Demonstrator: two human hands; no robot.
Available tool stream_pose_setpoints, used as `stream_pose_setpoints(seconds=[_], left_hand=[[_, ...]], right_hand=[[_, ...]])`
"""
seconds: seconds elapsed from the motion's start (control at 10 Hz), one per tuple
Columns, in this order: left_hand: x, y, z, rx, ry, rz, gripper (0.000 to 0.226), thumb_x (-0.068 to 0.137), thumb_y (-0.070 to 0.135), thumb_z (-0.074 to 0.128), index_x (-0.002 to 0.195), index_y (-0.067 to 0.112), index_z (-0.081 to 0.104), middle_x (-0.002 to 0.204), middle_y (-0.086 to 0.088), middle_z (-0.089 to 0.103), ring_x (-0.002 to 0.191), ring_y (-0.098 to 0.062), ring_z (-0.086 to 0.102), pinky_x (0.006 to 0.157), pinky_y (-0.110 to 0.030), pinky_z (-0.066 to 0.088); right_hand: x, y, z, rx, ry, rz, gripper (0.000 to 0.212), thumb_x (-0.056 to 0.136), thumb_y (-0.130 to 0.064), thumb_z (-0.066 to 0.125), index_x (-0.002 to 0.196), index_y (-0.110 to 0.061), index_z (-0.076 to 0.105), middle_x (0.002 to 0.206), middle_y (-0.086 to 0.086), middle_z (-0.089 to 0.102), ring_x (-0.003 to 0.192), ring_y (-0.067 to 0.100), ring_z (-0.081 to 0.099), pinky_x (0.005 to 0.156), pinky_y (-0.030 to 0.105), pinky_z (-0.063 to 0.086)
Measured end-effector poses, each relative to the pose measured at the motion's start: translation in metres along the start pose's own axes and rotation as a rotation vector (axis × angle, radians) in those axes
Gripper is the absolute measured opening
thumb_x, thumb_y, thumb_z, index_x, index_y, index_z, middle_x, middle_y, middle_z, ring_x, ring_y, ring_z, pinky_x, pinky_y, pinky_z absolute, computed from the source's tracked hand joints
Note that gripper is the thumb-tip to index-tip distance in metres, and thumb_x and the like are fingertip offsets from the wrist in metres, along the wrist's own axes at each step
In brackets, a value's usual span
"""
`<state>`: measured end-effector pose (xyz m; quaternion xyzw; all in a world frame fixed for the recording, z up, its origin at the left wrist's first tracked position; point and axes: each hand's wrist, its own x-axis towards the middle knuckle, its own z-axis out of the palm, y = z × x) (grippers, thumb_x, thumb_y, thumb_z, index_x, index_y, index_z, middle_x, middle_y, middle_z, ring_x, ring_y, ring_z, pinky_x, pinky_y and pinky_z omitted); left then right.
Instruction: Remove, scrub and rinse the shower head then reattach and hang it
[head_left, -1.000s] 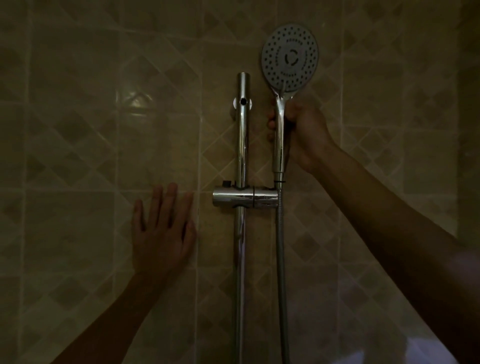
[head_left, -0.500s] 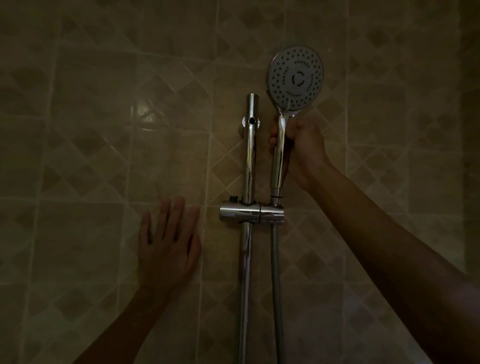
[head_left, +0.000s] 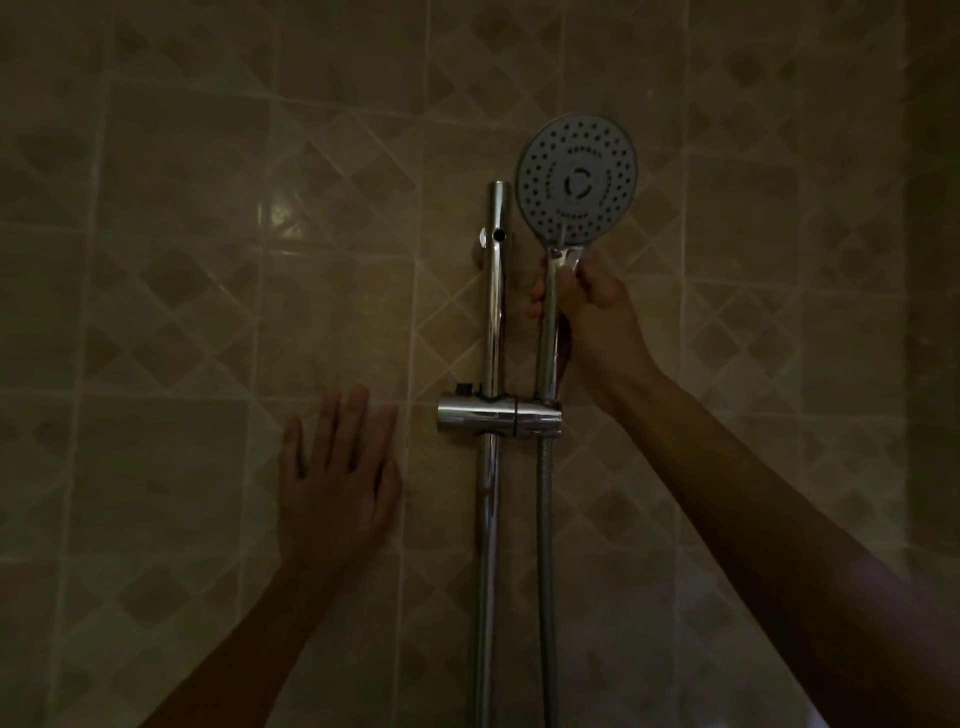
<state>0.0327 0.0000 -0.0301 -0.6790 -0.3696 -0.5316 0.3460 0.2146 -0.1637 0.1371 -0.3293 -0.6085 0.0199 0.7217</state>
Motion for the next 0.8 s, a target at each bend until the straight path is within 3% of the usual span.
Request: stream_pose_setpoints(seconds=[0.2, 0.4, 0.5, 0.6, 0.7, 0.8], left_hand=[[-0.001, 0.000, -0.003, -0.014, -0.040, 0.006, 0.061, 0.092, 0.040, 0.036, 0.149, 0.023, 0.022, 0.159, -0.007, 0.016, 0.147, -0.027, 0.014, 0.115, -0.057, 0.015], [0.001, -0.002, -0.011, -0.039, -0.138, 0.023, 0.063, 0.093, 0.040, 0.035, 0.150, 0.021, 0.016, 0.160, -0.009, 0.008, 0.148, -0.028, 0.005, 0.116, -0.058, 0.008], [0.000, -0.003, -0.016, -0.045, -0.219, 0.034, 0.063, 0.094, 0.042, 0.032, 0.151, 0.021, 0.013, 0.160, -0.008, 0.004, 0.148, -0.027, 0.003, 0.116, -0.058, 0.009], [0.007, -0.007, -0.037, -0.093, -0.320, 0.026, 0.062, 0.094, 0.046, 0.028, 0.150, 0.022, 0.017, 0.160, -0.008, 0.011, 0.147, -0.027, 0.008, 0.115, -0.057, 0.014], [0.013, -0.013, -0.059, -0.121, -0.475, 0.032, 0.064, 0.089, 0.052, 0.022, 0.147, 0.023, 0.028, 0.158, -0.008, 0.020, 0.146, -0.027, 0.018, 0.111, -0.056, 0.027], [0.040, -0.015, -0.090, -0.253, -0.703, -0.043, 0.061, 0.088, 0.044, 0.034, 0.145, 0.023, 0.032, 0.159, -0.003, 0.015, 0.145, -0.027, 0.019, 0.111, -0.055, 0.030]], right_hand=[[-0.003, -0.002, 0.003, -0.079, 0.041, 0.009, 0.020, 0.102, -0.019, 0.044, 0.108, -0.004, 0.056, 0.084, 0.002, 0.064, 0.068, 0.006, 0.062, 0.064, 0.019, 0.052], [-0.010, -0.002, -0.001, -0.146, 0.019, 0.071, 0.034, 0.102, -0.022, 0.045, 0.113, 0.007, 0.059, 0.082, 0.000, 0.066, 0.067, -0.002, 0.064, 0.059, 0.015, 0.049], [-0.013, -0.002, -0.002, -0.192, 0.014, 0.100, 0.032, 0.102, -0.023, 0.046, 0.110, 0.005, 0.061, 0.087, 0.002, 0.068, 0.072, 0.002, 0.065, 0.065, 0.020, 0.052], [-0.021, 0.000, -0.006, -0.417, 0.001, 0.130, 0.030, 0.101, -0.034, 0.046, 0.100, -0.010, 0.063, 0.090, 0.004, 0.069, 0.082, 0.014, 0.063, 0.079, 0.036, 0.052], [-0.036, -0.002, -0.012, -0.584, -0.028, 0.193, 0.032, 0.100, -0.037, 0.046, 0.087, -0.014, 0.062, 0.082, 0.004, 0.065, 0.081, 0.017, 0.060, 0.077, 0.034, 0.047], [-0.041, -0.023, -0.020, -0.846, -0.199, 0.371, 0.033, 0.097, -0.037, 0.053, 0.079, -0.010, 0.061, 0.089, 0.012, 0.061, 0.085, 0.022, 0.056, 0.066, 0.028, 0.041]])
